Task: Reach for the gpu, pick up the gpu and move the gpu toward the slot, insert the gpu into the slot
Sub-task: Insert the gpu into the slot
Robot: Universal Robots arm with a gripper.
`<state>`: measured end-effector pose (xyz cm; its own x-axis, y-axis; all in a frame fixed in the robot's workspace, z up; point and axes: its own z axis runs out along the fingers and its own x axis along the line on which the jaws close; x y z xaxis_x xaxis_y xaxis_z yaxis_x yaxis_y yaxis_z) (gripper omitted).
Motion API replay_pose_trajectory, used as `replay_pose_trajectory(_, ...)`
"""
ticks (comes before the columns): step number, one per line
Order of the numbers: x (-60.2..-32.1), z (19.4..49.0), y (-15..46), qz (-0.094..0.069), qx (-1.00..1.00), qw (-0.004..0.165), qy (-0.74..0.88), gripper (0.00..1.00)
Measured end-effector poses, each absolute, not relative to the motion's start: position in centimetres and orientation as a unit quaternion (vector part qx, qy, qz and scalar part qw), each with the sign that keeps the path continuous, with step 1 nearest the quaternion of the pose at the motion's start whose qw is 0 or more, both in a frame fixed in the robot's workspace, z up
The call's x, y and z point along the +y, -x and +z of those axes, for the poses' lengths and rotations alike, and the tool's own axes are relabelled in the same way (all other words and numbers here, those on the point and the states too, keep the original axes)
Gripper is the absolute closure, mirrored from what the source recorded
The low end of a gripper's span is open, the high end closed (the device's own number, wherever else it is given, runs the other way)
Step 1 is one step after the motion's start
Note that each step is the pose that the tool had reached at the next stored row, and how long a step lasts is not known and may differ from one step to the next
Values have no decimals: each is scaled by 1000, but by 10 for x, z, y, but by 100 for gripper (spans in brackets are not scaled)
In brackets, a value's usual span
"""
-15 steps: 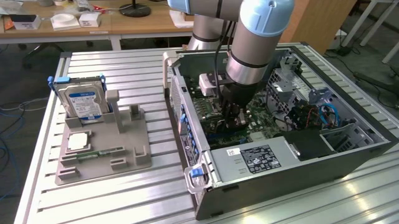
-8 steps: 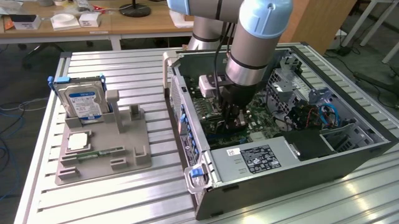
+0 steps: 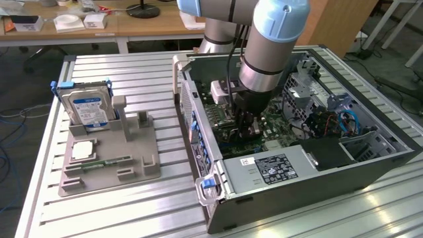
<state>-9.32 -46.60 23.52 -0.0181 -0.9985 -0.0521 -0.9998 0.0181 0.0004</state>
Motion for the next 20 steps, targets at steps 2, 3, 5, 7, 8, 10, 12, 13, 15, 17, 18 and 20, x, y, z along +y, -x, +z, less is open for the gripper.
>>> replay_pose_trajectory(2,-466,235,93,18,713,18,700,74)
replay_pose_trajectory(3,-466,235,93,18,713,18,700,74)
replay_pose_trajectory(5,-466,232,93,18,713,18,701,74)
replay_pose_trajectory(7,-466,231,93,18,713,18,700,74)
replay_pose_trajectory(8,-466,231,93,18,713,18,700,74)
replay_pose_trajectory(10,-466,231,93,18,713,18,700,74)
replay_pose_trajectory(12,-466,231,93,18,713,18,700,74)
replay_pose_trajectory(13,-466,231,93,18,713,18,700,74)
replay_pose_trajectory(15,-466,231,93,18,713,18,700,74)
replay_pose_trajectory(17,-466,229,94,19,713,21,700,73)
replay_pose_trajectory(18,-466,230,94,19,713,20,700,68)
replay_pose_trajectory(20,-466,232,93,20,713,20,700,61)
